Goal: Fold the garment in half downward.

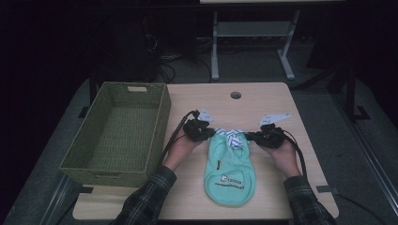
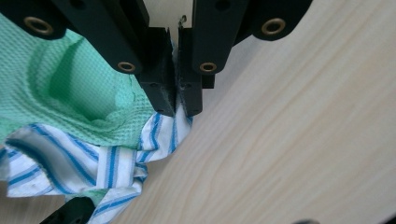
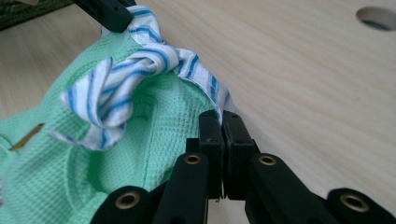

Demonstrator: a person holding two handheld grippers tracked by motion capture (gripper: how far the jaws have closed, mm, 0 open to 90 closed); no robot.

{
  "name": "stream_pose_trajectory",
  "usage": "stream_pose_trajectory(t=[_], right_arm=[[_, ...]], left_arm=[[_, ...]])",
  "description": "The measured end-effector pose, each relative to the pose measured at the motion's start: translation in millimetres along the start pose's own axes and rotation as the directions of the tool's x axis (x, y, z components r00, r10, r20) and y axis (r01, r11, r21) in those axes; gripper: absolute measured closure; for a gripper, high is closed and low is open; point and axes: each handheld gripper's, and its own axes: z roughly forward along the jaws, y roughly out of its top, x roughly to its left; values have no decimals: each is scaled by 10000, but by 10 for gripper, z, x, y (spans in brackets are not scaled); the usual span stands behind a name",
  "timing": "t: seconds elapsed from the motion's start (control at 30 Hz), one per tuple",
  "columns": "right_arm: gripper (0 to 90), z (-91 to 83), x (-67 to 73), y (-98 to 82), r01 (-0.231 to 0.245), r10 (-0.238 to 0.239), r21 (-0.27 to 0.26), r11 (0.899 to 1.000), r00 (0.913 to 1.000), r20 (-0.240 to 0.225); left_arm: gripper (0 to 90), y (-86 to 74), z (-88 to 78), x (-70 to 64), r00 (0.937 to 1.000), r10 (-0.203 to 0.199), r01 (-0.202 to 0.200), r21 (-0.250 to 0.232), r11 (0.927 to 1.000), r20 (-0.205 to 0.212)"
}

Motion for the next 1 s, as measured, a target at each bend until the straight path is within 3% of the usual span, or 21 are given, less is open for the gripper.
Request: stream_pose_trajectory(t=[0.17,0.3,0.4,0.5,0.63,0.73,0.9,1.0], right_arm=[[882,-99,-1,86,134,-126,-324,9994,9996,243],[881,-218,20,172,178,-151,-821,9965,9994,322],[881,-292,48,219,478,-429,-1137,9924,9980,456],[878,-356,78,242,749,-665,-1385,9875,9957,641],[874,-364,97,218,782,-702,-1306,9883,9954,649],[865,-339,100,168,709,-641,-1135,9910,9960,625],[856,-357,113,87,618,-548,-1347,9890,9970,549],[792,-376,114,57,498,-444,-1417,9887,9982,408]], left_arm=[[854,66,-101,5,10000,39,-38,-526,9986,23],[853,143,-215,28,9999,99,-103,-1080,9941,-41],[852,195,-309,3,9999,153,-162,-1493,9887,-74],[852,219,-367,-40,9993,352,-362,-1625,9860,-93],[852,203,-357,-102,9983,582,-586,-1593,9855,-70],[852,182,-332,-127,9977,683,-674,-1658,9839,-5],[853,148,-322,-163,9967,814,-794,-1879,9790,33],[854,153,-328,-174,9966,818,-783,-1974,9772,94]])
